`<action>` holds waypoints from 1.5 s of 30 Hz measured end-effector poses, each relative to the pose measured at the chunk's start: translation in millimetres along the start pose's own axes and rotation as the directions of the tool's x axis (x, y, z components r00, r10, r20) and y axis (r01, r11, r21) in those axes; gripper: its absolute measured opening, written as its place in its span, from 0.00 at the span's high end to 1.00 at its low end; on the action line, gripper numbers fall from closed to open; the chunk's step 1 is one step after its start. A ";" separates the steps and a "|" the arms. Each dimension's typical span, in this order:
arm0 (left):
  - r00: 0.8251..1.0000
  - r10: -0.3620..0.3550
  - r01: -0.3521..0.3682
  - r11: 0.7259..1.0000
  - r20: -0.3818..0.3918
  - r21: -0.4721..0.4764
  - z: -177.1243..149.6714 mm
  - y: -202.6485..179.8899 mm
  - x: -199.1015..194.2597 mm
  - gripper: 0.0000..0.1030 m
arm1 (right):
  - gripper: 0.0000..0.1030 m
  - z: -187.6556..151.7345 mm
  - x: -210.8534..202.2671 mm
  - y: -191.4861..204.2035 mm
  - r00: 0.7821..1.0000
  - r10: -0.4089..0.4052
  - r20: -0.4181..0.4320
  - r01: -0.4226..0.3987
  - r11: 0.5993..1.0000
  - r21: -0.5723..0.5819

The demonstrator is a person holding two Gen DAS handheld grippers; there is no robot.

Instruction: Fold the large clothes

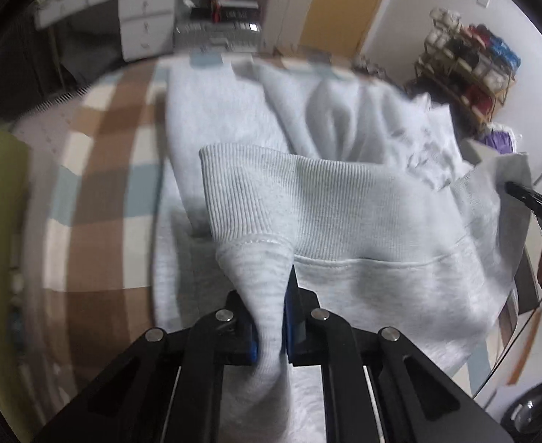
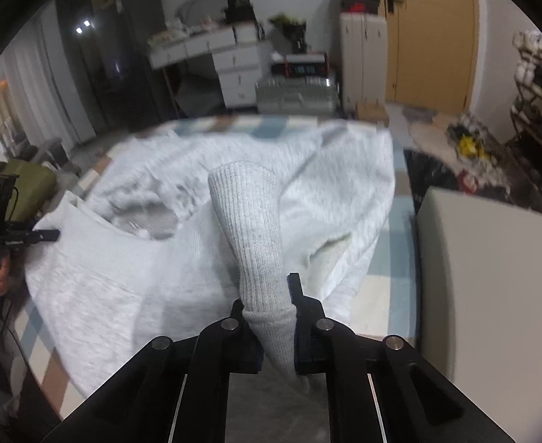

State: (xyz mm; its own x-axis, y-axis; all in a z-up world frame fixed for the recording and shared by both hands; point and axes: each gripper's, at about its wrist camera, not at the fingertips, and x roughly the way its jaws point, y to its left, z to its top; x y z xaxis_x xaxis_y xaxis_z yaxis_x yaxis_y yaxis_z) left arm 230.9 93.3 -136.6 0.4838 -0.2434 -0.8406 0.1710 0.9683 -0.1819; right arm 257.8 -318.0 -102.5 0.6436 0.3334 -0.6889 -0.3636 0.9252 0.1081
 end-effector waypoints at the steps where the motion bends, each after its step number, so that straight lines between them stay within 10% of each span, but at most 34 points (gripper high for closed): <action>1: 1.000 -0.003 0.002 1.000 0.026 0.007 0.2 -2.5 -9.2 0.96 | 0.91 1.1 -17.8 2.3 0.999 0.012 0.053 -0.012 1.000 -0.004; 12: 0.967 0.031 -0.051 0.996 0.254 0.075 94.8 -6.2 -58.6 0.96 | 0.91 79.9 -68.5 -8.4 0.940 -0.077 0.333 0.052 0.995 0.085; 22: 0.992 0.124 -0.124 0.992 0.026 -0.018 174.7 25.3 78.3 0.96 | 0.91 162.7 95.9 -55.6 0.972 -0.223 0.078 0.207 0.963 0.175; 26: 0.991 0.121 -0.124 0.991 -0.060 -0.053 170.0 39.9 130.6 0.92 | 0.90 143.3 172.8 -71.1 0.961 -0.250 -0.118 0.268 0.946 0.183; 30: 0.989 0.128 -0.134 0.988 -0.070 -0.083 160.7 44.9 135.3 0.80 | 0.79 123.8 172.3 -76.8 0.968 -0.221 -0.116 0.241 0.950 0.200; 34: 0.962 0.271 -0.272 0.955 -0.022 -0.122 152.0 43.8 81.8 0.41 | 0.37 112.5 125.0 -66.9 0.982 -0.156 -0.107 0.174 0.968 0.182; 37: 0.973 0.228 -0.229 0.968 -0.015 -0.105 132.4 50.5 57.2 0.17 | 0.09 94.0 76.8 -49.4 0.983 -0.173 -0.067 0.182 0.971 0.153; 45: 0.977 0.058 -0.107 0.967 -0.207 -0.231 68.9 63.7 85.2 0.17 | 0.10 6.4 57.7 -34.4 0.970 0.009 -0.241 0.050 0.970 0.238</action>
State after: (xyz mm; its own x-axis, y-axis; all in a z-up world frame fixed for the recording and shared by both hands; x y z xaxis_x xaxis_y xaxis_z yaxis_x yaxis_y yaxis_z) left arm 342.2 130.4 -184.6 0.3048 -0.1698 -0.9372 -0.0847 0.9753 -0.2042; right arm 311.8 -329.4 -141.3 0.4587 0.2885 -0.8404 -0.1608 0.9572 0.2409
